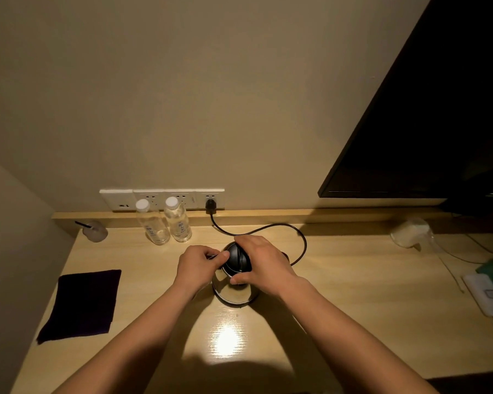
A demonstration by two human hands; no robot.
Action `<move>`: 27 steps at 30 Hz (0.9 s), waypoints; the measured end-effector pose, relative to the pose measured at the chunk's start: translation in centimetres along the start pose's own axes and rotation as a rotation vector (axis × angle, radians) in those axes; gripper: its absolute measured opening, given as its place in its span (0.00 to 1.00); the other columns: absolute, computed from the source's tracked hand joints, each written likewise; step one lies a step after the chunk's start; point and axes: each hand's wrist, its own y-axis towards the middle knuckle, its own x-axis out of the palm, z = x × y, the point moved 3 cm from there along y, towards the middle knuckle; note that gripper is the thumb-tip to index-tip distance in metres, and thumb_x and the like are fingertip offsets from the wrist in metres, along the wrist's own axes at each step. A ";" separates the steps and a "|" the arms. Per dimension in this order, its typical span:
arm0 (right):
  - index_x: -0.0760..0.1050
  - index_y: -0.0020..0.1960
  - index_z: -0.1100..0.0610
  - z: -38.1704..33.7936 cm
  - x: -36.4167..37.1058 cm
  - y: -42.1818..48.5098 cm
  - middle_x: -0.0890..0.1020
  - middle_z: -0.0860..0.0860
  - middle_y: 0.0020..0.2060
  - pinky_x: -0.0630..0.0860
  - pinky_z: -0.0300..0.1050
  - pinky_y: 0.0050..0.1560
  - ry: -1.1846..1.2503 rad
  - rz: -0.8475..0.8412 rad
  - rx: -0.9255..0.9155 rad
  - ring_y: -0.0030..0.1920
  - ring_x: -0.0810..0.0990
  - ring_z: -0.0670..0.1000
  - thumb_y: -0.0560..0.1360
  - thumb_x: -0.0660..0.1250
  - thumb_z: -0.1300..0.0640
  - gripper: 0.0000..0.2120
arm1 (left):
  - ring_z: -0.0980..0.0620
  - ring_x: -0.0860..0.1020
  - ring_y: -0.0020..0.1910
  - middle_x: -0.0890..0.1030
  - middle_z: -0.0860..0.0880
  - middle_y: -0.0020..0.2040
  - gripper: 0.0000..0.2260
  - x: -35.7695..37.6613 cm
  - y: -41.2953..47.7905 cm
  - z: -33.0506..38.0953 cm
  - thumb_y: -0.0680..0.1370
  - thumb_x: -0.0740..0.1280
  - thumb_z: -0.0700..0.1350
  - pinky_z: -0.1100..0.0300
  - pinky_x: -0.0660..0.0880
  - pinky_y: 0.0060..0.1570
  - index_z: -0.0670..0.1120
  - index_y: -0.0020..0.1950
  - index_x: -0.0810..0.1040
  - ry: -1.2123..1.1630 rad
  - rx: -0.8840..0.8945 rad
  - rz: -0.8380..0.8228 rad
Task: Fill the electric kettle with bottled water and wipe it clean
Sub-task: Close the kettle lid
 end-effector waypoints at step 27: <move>0.80 0.65 0.57 -14.9 8.4 5.5 0.84 0.52 0.55 0.75 0.42 0.53 0.472 -0.043 0.043 0.54 0.81 0.49 0.79 0.71 0.51 0.17 | 0.48 0.83 0.49 0.85 0.49 0.45 0.09 -15.3 -4.0 -12.2 0.79 0.73 0.48 0.56 0.76 0.51 0.42 0.52 0.86 -0.360 -0.261 0.579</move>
